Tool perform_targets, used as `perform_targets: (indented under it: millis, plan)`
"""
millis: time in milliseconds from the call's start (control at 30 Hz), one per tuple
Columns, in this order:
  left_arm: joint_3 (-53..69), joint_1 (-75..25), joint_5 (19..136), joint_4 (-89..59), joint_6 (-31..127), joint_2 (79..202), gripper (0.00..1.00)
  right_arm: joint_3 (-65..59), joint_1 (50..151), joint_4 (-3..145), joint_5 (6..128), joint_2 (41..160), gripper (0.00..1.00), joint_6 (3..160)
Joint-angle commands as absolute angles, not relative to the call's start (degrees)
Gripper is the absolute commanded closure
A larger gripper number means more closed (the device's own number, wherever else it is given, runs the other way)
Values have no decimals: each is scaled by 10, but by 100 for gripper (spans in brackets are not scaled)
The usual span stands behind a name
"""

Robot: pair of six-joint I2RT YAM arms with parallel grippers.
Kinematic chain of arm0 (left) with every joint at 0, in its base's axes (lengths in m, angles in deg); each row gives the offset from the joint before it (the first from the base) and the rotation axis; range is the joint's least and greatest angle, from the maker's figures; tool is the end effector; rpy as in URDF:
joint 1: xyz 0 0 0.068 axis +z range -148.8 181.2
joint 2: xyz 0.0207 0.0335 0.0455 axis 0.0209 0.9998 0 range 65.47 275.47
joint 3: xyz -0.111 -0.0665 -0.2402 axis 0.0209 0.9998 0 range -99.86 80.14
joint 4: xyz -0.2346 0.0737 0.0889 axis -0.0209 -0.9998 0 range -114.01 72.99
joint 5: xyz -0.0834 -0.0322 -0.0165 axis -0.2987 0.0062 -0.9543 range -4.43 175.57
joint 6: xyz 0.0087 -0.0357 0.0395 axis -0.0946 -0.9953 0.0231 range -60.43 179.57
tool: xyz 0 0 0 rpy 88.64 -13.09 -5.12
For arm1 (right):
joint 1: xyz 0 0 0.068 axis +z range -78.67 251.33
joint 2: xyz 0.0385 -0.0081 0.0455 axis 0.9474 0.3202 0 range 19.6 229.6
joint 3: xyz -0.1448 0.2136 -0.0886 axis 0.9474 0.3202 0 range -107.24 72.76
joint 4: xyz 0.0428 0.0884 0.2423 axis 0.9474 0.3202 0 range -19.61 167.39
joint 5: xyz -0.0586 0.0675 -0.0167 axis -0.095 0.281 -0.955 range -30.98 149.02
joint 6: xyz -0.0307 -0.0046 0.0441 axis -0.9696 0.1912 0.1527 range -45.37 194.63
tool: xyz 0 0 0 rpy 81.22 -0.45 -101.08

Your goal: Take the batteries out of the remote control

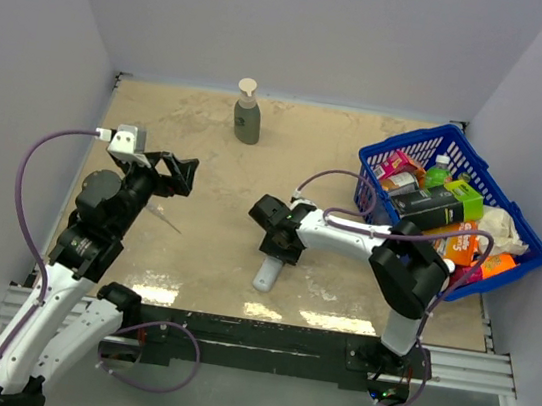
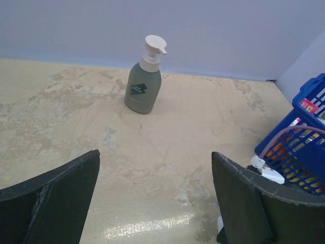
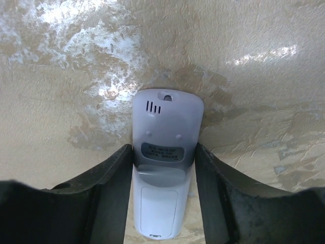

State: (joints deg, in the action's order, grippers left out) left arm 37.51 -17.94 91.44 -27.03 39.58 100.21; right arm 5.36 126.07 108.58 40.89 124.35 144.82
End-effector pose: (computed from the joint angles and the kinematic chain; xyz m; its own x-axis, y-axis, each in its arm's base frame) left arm 0.1399 -0.0447 0.3529 -0.1115 -0.3212 -0.9404 0.2037 0.9188 -0.3380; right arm 0.2083 0.2755 0.1634 -0.8774 0.3078 -0.3680 0.2781 0.9514 0.1327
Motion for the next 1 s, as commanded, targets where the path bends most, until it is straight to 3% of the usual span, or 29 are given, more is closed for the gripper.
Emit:
perform_targets:
  millis: [0, 200, 600, 867, 967]
  plan:
    - [374, -175, 931, -260, 392, 1005, 5, 11, 1261, 1098, 379, 1260, 53, 1483]
    - [372, -176, 966, -276, 381, 1025, 7, -68, 1242, 1138, 356, 1323, 60, 1493]
    - [355, -176, 1024, -312, 351, 1079, 6, -80, 1172, 1091, 372, 1330, 57, 1502]
    - [353, -176, 1027, -318, 350, 1080, 6, -107, 1172, 1085, 398, 1347, 44, 1510]
    - [355, -176, 1026, -312, 350, 1076, 6, -114, 1172, 1083, 394, 1337, 30, 1493]
